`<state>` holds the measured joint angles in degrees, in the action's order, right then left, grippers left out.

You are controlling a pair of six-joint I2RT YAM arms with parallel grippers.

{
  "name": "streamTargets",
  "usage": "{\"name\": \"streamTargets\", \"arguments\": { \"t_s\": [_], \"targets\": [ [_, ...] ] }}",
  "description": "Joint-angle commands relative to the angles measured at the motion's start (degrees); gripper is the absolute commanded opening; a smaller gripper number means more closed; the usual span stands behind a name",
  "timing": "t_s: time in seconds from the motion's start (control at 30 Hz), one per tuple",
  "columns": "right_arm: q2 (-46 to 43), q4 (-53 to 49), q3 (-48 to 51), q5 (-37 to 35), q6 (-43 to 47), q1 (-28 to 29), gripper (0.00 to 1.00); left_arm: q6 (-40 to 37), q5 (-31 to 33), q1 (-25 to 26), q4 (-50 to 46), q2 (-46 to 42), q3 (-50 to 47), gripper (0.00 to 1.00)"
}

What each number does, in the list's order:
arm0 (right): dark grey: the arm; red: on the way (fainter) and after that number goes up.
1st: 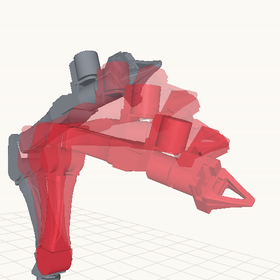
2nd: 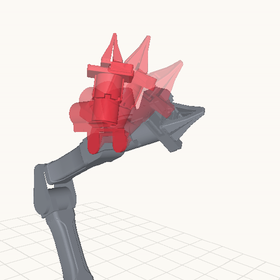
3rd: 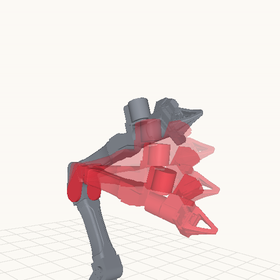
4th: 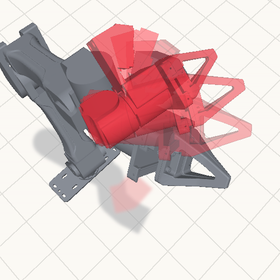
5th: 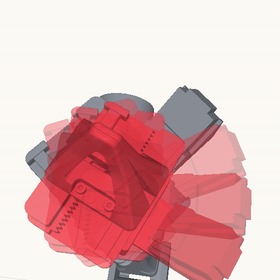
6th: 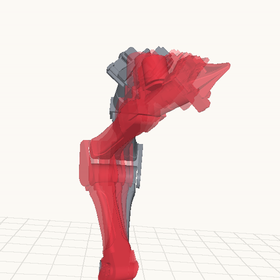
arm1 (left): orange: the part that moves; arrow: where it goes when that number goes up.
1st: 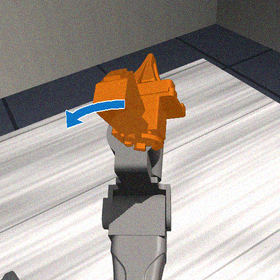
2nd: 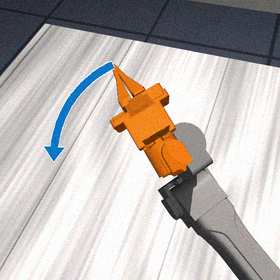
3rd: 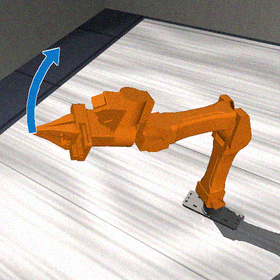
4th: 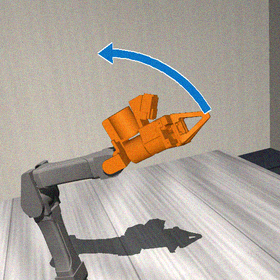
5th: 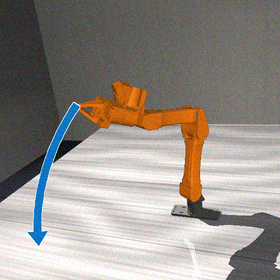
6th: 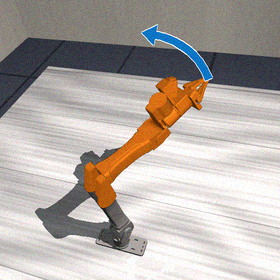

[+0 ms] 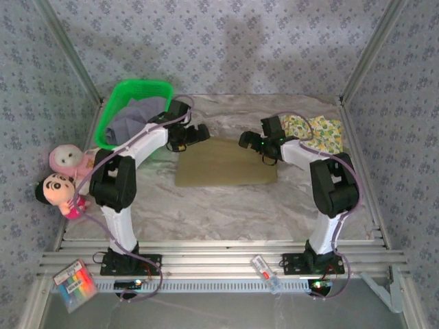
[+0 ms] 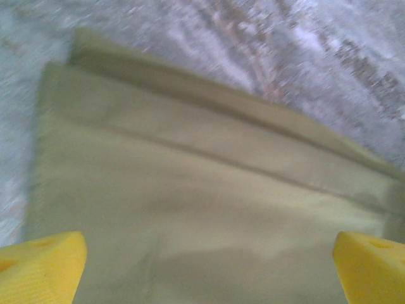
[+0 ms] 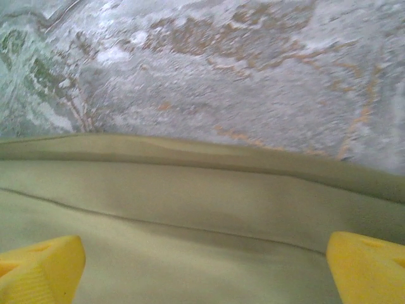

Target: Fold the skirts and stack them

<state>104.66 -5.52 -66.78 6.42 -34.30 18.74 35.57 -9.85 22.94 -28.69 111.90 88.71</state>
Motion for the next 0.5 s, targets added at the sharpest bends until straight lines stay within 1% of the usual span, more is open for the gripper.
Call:
{"name": "streamTargets", "arguments": {
  "t_s": [0.0,0.13,0.23,0.3,0.37,0.47],
  "targets": [
    [1.1,0.1,0.5,1.5,-1.0,-1.9,1.0,-0.3,-4.1,0.4,0.3,7.7,6.7,1.0],
    [4.4,-1.3,-0.9,3.5,-1.3,-3.1,1.0,-0.8,-5.7,0.3,-0.8,16.2,14.9,1.0],
    [6.4,-4.2,-0.9,0.1,-4.1,-4.2,1.0,-1.0,-1.8,0.0,-3.4,21.0,19.2,1.0],
    [7.5,-4.6,-0.4,-0.8,-4.2,-5.3,1.0,-0.8,0.2,-0.5,-4.7,23.0,19.9,1.0],
    [7.9,-2.0,0.5,1.5,-3.4,-6.4,1.0,-0.8,1.2,-0.8,-5.0,24.1,19.4,1.0],
    [6.4,1.1,2.0,3.6,-2.8,-6.4,1.0,-2.2,2.2,-0.9,-6.7,24.3,19.5,1.0]
  ]
}}
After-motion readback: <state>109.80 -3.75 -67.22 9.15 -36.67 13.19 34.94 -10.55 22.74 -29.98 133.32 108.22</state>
